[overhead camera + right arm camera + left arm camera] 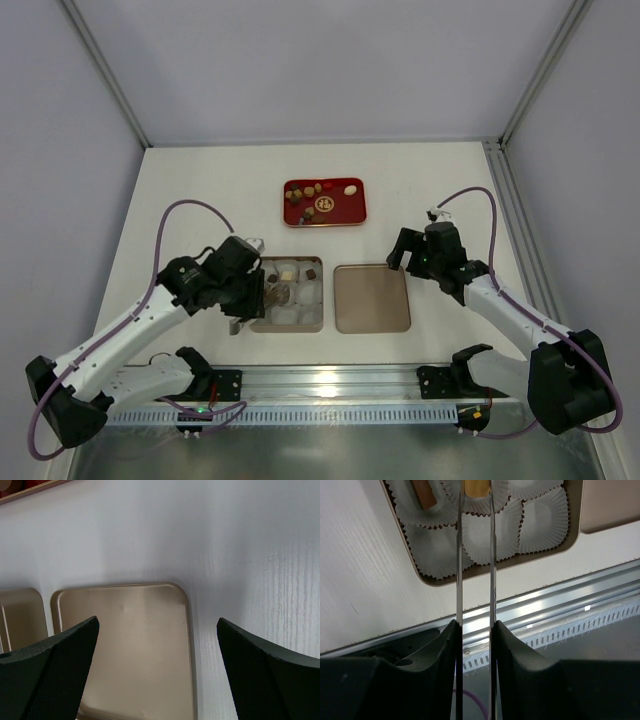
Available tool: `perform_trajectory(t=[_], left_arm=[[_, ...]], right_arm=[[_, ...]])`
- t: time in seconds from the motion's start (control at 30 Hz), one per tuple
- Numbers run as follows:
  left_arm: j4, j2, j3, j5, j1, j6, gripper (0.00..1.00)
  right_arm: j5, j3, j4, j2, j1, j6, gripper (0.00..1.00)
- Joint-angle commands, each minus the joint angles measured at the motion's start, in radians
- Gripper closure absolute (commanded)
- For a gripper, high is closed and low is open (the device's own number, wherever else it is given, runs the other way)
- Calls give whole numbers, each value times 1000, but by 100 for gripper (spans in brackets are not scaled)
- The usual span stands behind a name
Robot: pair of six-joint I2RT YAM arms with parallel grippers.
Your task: Pack the chocolate
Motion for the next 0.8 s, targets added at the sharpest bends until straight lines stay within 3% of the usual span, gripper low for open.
perform_trajectory(t=[0.0, 0.77], left_arm=[[45, 6, -4, 2, -6, -12, 67], [72, 43, -7, -19, -14, -18, 63]], right_arm=[[14, 20, 40, -1, 6, 5, 0], [8, 11, 50, -1, 6, 6, 0]])
